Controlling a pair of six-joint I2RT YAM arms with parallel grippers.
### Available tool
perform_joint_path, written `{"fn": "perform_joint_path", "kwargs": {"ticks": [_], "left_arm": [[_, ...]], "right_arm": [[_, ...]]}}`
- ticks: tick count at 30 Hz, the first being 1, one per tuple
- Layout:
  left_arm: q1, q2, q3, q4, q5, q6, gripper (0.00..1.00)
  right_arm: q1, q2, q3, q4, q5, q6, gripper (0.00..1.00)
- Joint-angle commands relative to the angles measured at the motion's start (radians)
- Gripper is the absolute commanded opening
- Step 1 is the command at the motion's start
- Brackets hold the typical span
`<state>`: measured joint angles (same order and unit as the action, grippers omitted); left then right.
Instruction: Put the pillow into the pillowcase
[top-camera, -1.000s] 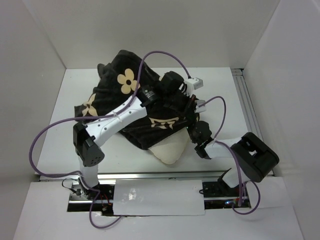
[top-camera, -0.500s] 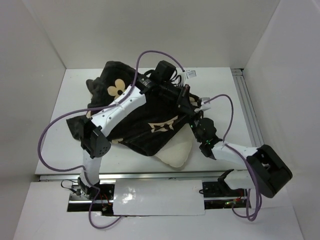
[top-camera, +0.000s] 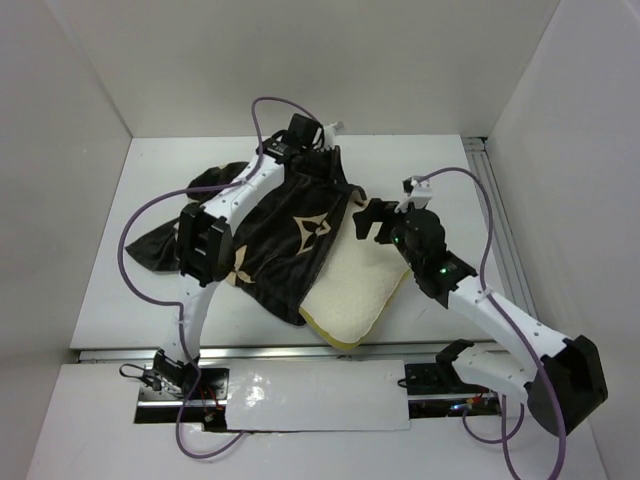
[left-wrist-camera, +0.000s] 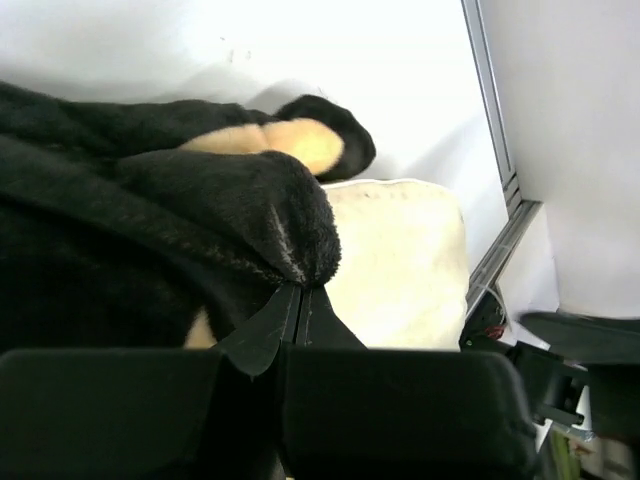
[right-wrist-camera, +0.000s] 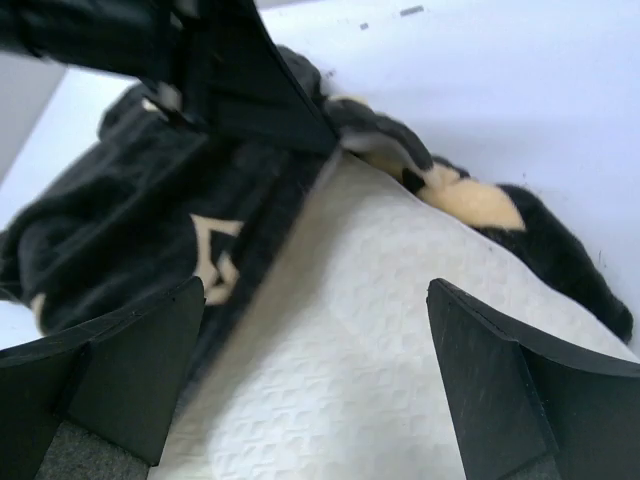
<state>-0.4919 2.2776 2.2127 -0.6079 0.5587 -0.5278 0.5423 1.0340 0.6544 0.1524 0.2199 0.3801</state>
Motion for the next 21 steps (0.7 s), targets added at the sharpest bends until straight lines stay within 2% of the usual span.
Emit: {"fn": "perform_joint_path", "kwargs": {"ticks": [1, 6, 8, 10, 12, 15, 16, 17, 19, 21], "left_arm": [[-0.066, -0.027, 0.022, 0.066, -0.008, 0.040, 0.00], [-0.088, -0.065, -0.001, 0.066, -0.025, 0.090, 0.00], [-0.097, -0.084, -0.001, 0.066, -0.043, 0.100, 0.00], [-0.106, -0.105, -0.001, 0.066, -0.045, 0.118, 0.00], [-0.106, -0.116, -0.022, 0.066, -0.045, 0.118, 0.00], [-0.106, -0.141, -0.056, 0.066, -0.054, 0.129, 0.00], [-0.106, -0.153, -0.071, 0.066, -0.054, 0.129, 0.00], [-0.106, -0.153, -0.071, 0.066, -0.063, 0.129, 0.00], [-0.106, -0.164, -0.085, 0.066, -0.063, 0.140, 0.00], [-0.106, -0.164, -0.085, 0.066, -0.063, 0.149, 0.00]], "right_arm": [[-0.015, -0.057, 0.088, -0.144, -0.040, -0.001, 1.00], [-0.033, -0.107, 0.151, -0.333, -0.068, -0.076, 1.00], [-0.033, -0.098, 0.175, -0.410, -0.179, -0.121, 1.00], [-0.033, -0.071, 0.224, -0.577, -0.253, -0.150, 1.00], [-0.033, -0.058, 0.235, -0.724, -0.266, -0.110, 1.00], [-0.010, -0.133, 0.180, -0.809, -0.142, 0.057, 1.00], [-0.010, -0.167, 0.148, -0.851, -0.101, 0.188, 1.00], [-0.010, -0.207, 0.131, -0.861, -0.068, 0.248, 1.00], [-0.010, -0.346, 0.044, -0.814, -0.044, 0.392, 1.00], [-0.010, -0.435, -0.045, -0.702, -0.123, 0.430, 1.00]]}}
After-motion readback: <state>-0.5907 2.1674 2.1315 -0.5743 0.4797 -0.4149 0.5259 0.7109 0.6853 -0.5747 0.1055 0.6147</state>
